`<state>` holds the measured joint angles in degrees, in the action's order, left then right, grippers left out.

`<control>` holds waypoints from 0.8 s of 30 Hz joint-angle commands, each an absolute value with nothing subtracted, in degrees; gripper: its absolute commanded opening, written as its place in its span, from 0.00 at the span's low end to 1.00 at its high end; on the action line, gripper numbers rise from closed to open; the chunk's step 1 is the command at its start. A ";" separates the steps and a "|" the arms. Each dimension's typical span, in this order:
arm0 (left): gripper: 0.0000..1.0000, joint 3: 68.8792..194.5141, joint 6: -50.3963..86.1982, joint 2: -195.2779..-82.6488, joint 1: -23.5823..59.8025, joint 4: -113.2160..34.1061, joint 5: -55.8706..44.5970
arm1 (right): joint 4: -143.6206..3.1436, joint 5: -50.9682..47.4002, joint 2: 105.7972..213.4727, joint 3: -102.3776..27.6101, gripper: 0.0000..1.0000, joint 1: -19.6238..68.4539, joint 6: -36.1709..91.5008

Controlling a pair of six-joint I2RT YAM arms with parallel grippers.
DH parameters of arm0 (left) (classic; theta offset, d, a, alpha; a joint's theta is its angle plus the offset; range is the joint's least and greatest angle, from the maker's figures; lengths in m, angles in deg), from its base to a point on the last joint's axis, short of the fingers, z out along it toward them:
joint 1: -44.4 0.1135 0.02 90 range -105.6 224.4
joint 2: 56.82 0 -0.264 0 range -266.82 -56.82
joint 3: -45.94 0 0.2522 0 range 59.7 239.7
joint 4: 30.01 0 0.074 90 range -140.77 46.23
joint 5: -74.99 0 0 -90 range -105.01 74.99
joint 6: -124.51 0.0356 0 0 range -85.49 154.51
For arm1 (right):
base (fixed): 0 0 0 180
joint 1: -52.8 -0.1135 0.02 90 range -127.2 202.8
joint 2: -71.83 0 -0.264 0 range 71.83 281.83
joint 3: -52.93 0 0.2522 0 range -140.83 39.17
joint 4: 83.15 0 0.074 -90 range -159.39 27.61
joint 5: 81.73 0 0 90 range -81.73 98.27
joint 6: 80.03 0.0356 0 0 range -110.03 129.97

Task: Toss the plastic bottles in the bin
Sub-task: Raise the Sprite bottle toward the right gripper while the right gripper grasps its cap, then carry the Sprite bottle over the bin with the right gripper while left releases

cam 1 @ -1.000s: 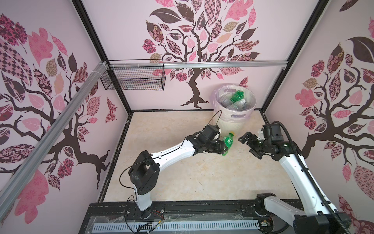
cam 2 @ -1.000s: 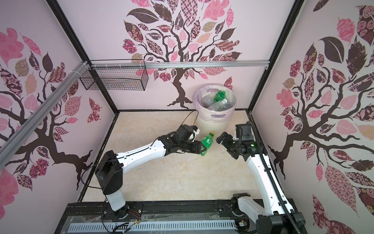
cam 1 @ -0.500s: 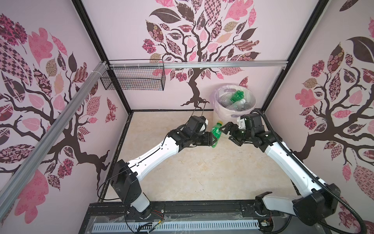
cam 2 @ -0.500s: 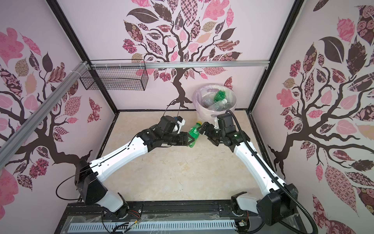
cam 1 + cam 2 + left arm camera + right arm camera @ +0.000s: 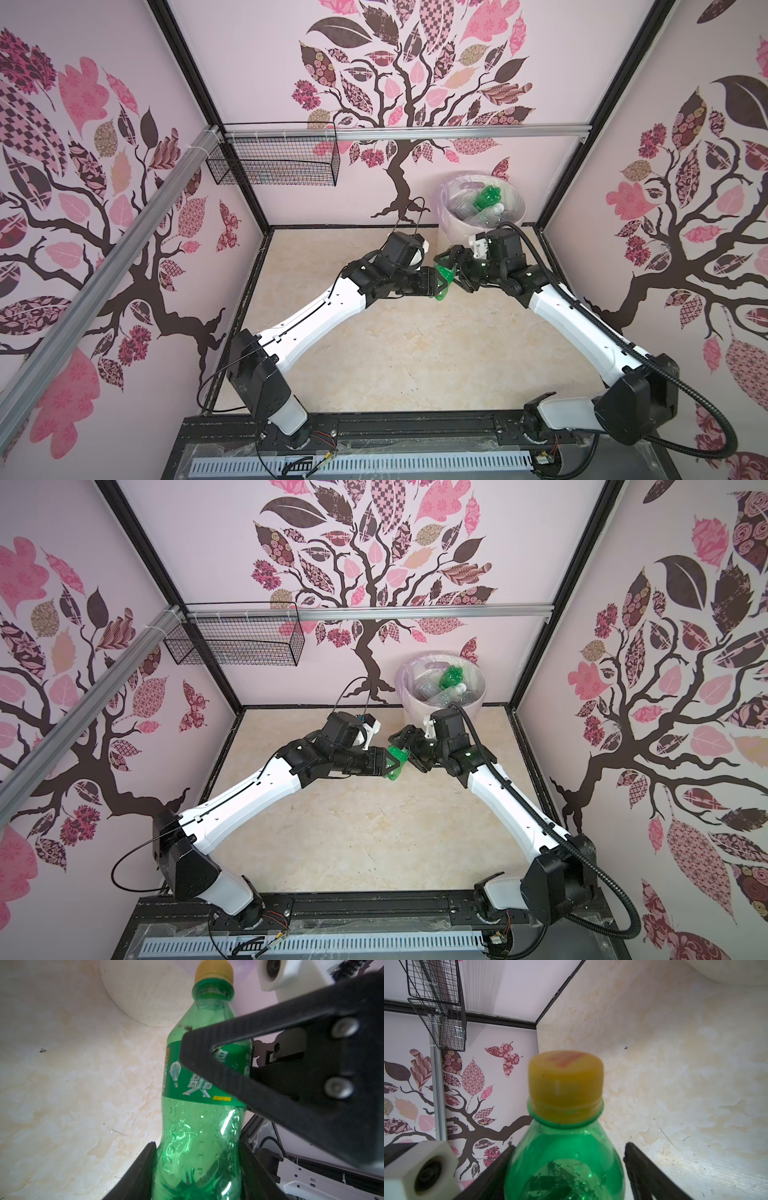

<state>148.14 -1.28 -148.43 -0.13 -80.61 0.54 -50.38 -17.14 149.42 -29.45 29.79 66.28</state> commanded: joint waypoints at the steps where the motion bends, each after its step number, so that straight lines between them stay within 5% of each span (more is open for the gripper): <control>1: 0.52 151.08 -0.21 -149.23 0.19 -80.99 0.81 | -52.56 -18.19 150.40 -30.97 0.76 28.98 68.33; 10: 0.64 150.32 -0.33 -148.12 0.71 -81.78 -0.31 | -47.99 -14.89 152.02 -36.22 0.53 29.07 64.39; 19: 0.97 148.90 0.58 -144.07 0.77 -86.03 -4.50 | -41.12 -12.48 156.13 -46.81 0.52 33.51 57.27; 24: 0.97 155.61 3.02 -143.32 0.79 -91.52 -9.76 | -35.34 -11.59 160.13 -60.13 0.52 37.32 51.84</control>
<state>150.06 0.62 -144.50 0.54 -87.74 -5.53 -39.37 -12.97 158.11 -52.97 36.04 56.60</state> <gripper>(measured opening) 0.972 0.609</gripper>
